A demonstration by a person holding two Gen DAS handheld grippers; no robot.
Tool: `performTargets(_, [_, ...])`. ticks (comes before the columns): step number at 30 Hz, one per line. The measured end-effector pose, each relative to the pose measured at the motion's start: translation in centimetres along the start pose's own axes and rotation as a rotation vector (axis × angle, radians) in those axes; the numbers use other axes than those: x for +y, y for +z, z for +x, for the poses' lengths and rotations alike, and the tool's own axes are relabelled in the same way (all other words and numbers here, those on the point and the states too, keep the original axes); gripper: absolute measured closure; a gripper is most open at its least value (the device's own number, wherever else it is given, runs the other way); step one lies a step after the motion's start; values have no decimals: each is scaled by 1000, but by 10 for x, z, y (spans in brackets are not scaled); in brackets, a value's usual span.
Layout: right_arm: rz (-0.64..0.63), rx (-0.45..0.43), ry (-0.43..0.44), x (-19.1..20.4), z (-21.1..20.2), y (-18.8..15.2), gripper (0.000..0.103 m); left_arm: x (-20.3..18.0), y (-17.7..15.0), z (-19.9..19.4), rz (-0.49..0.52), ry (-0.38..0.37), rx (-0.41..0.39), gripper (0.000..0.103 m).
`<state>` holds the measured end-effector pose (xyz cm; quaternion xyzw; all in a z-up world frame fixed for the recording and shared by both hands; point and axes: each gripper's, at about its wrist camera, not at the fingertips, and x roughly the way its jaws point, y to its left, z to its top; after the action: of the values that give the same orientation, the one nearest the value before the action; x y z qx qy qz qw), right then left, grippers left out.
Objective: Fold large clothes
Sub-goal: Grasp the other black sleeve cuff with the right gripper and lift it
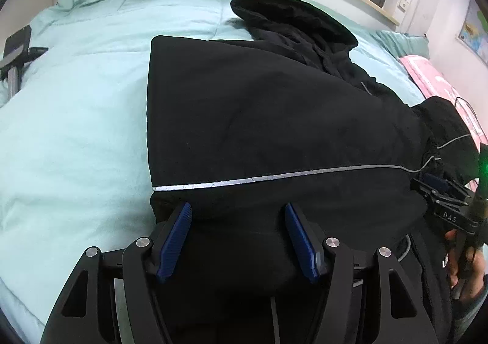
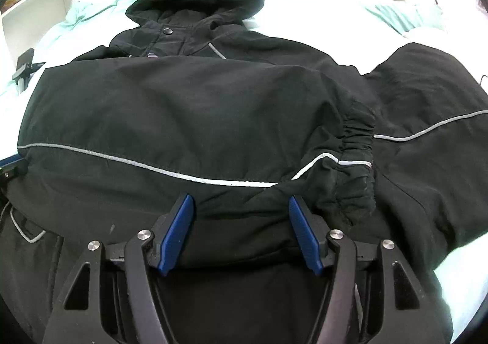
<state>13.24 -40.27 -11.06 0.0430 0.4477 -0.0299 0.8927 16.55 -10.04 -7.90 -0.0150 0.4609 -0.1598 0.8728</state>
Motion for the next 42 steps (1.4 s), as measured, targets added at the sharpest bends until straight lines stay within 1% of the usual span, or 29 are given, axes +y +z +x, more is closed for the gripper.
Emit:
performTargets(2, [5,13,0,-2,-7,-4,37,2,6,-5,-10,-16,27,38])
performTargets(4, [14,28,24,-4,-20,-8,36,-5,13,-16,-13,-14,24,38])
performTargets(7, [53,68,110,-21,-53,-23,36,-33,22,-47,-15,-95,-19,38])
performTargets(8, [71,73,127,-30,-63,-29,36,-52,28,-56,-5,-129,-36,38])
performTargets(9, [100,69,141,-44,-75,-32,36,-65,31,-59,9,-144,-40,38])
performTargets(10, [132,54,153,-59,-88,-34,36,-96,39,-61,52,-162,-40,38])
performTargets(11, [153,38,163,-70,-97,-35,36,-121,43,-59,90,-161,-39,38])
performTargets(13, [218,-21,183,-106,-125,-36,35,-166,50,-51,147,-171,-39,38])
performTargets(14, [259,-60,180,-131,-143,-37,35,-186,53,-45,168,-200,-37,38])
performTargets(15, [282,-82,173,-147,-152,-39,35,-213,56,-34,188,-251,-32,38])
performTargets(16, [314,-111,158,-169,-164,-41,34,-232,58,-24,199,-279,-23,38])
performTargets(17, [332,-126,150,-181,-169,-43,33,-244,59,-16,205,-290,-16,38])
performTargets(19, [374,-156,118,-215,-178,-48,33,-279,60,11,230,-297,0,38])
performTargets(20, [388,-162,99,-233,-179,-51,33,-291,59,22,246,-292,7,38])
performTargets(21, [406,-158,70,-254,-177,-54,33,-303,58,37,266,-283,19,38])
performTargets(22, [426,-153,45,-270,-174,-56,33,-311,55,58,281,-262,48,38])
performTargets(23, [440,-152,34,-280,-172,-57,33,-314,51,83,271,-244,114,38])
performTargets(24, [467,-161,24,-299,-170,-61,33,-311,47,97,257,-244,164,38])
performTargets(25, [496,-174,20,-317,-168,-64,33,-308,40,114,257,-225,184,38])
performTargets(26, [524,-190,18,-332,-166,-68,33,-306,34,114,277,-227,138,37])
performTargets(28, [583,-221,17,-364,-161,-71,32,-305,28,108,296,-232,92,37])
performTargets(31, [681,-253,-8,-405,-140,-65,31,-300,22,106,296,-244,49,37])
performTargets(34, [785,-242,54,-437,-108,-55,31,-298,17,103,313,-233,26,37])
performTargets(36, [819,-208,69,-447,-86,-49,31,-296,13,101,317,-233,19,37])
performTargets(37, [826,-190,58,-451,-75,-45,31,-294,13,100,318,-235,14,37])
performTargets(38, [824,-184,41,-452,-68,-41,31,-302,9,101,319,-236,8,36])
performTargets(40, [815,-190,28,-450,-61,-33,30,-303,7,101,325,-235,-1,35])
performTargets(41, [812,-193,25,-450,-57,-30,28,-304,7,99,329,-232,-3,35])
performTargets(42, [803,-180,8,-445,-53,-25,28,-307,3,96,335,-227,-7,35])
